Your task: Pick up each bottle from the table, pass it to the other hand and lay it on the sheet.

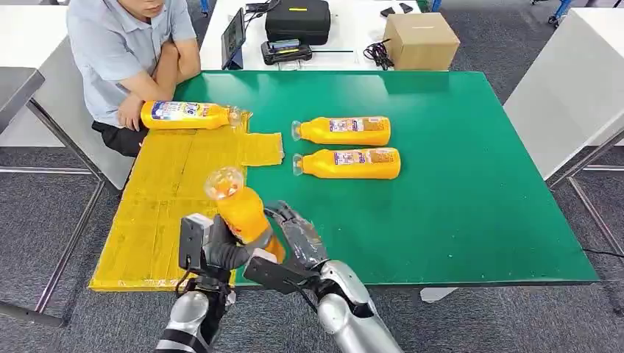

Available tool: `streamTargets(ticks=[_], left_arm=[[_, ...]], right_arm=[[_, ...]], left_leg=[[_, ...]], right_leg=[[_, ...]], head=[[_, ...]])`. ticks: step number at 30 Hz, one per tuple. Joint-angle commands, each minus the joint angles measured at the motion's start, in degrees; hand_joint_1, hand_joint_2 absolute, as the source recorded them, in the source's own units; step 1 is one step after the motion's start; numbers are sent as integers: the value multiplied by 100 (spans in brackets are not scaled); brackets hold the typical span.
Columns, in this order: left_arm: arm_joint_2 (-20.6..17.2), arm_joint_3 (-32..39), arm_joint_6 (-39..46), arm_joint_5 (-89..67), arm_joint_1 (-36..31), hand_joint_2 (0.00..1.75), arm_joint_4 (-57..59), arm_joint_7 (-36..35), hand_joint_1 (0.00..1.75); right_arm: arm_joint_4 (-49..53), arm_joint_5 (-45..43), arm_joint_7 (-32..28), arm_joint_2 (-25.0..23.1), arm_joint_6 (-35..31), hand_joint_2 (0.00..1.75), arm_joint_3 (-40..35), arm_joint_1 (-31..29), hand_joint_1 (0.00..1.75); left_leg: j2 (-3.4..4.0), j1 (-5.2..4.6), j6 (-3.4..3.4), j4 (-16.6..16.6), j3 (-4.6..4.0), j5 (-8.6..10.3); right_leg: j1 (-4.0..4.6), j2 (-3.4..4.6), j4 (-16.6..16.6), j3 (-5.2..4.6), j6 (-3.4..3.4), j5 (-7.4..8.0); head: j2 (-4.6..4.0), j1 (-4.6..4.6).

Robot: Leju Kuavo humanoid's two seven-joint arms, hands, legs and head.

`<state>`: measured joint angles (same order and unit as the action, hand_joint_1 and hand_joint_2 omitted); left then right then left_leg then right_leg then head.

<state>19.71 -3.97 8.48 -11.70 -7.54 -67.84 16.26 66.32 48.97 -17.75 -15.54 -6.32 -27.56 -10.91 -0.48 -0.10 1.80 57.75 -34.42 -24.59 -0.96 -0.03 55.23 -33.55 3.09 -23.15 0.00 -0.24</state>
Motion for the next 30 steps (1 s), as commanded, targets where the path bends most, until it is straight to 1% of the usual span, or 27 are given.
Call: streamTargets(ticks=[1,5,8,10,11,12,14,16,19,20,21,22,25,26,27,30], left_arm=[[27,689,-39,-144,-347,175,169,-94,175],[27,678,-34,-139,-331,175,177,-92,175],[29,637,-32,-154,-330,175,177,-88,175],[0,806,261,-592,-423,175,153,-108,175],[-10,988,293,-825,-480,175,74,-141,175],[-31,1106,333,-985,-507,175,12,-174,175],[4,1476,213,-1034,-555,175,-126,-237,175],[29,1641,90,-1156,-536,175,-246,-177,175],[29,1514,24,-1093,-453,175,-387,-145,175],[29,1407,15,-1089,-408,175,-469,-114,175],[-24,1204,219,-1585,-348,175,-589,-1,175],[29,1067,378,-2342,-288,175,-806,-40,175],[-36,756,528,-3965,-258,175,-1108,-366,166],[-116,613,595,-4957,-308,175,-1150,-672,169],[-143,582,583,-5230,-332,175,-1143,-753,175],[-226,564,682,-6316,-423,175,-1100,-998,175]], right_arm=[[367,164,69,192,-46,175,33,-29,0],[355,162,68,190,-47,175,32,-13,0],[335,204,65,198,-59,175,20,-32,0],[389,640,173,223,-345,175,-18,-53,0],[507,952,284,231,-471,175,-37,-31,0],[581,1097,344,234,-508,175,-36,-16,0],[750,1287,421,221,-549,175,-1,14,0],[879,1355,422,225,-536,175,26,50,0],[929,1229,403,226,-438,175,89,92,0],[915,1190,392,228,-422,175,125,109,0],[913,1113,368,211,-399,175,178,139,0],[950,1093,359,206,-397,175,241,214,0],[1024,936,248,203,-359,175,348,334,0],[1020,858,190,188,-343,175,404,366,0],[1005,784,152,182,-313,175,436,375,0],[964,644,29,173,-271,175,520,423,0]], left_leg=[[-6,8,-11,3,15,-6],[-1,4,-6,-1,8,-1],[-5,7,-10,2,18,-7],[-5,6,-9,1,12,-4],[-3,4,-6,-1,3,0],[-1,6,-10,1,11,-4],[-1,9,-13,5,13,-6],[5,6,-8,1,2,-1],[4,11,-13,4,19,-10],[-3,8,-10,2,11,-5],[-5,10,-8,3,9,-4],[-3,9,-9,3,18,-9],[-10,9,-8,6,11,-9],[-11,8,-7,3,6,-5],[-12,5,-6,1,1,0],[-9,6,-10,-1,13,-4]], right_leg=[[9,-10,0,19,-15,-8],[3,-2,-2,10,-7,-3],[7,-8,-1,23,-12,-10],[6,-6,-1,17,-11,-7],[4,-3,-1,7,-7,-2],[7,-2,1,14,-12,-6],[9,-3,5,16,-16,-8],[6,4,-1,5,-9,0],[11,-1,2,21,-16,-10],[8,-6,1,14,-11,-8],[10,-8,0,14,-10,-7],[9,-6,-1,23,-12,-11],[8,-12,1,21,-10,-12],[7,-12,1,15,-9,-9],[4,-12,0,9,-7,-5],[6,-9,-1,22,-14,-8]], head=[[0,2],[0,2],[0,2],[0,2],[0,2],[0,2],[0,2],[0,2],[0,2],[0,0],[0,2],[0,0],[0,2],[0,0],[0,2],[0,2]])
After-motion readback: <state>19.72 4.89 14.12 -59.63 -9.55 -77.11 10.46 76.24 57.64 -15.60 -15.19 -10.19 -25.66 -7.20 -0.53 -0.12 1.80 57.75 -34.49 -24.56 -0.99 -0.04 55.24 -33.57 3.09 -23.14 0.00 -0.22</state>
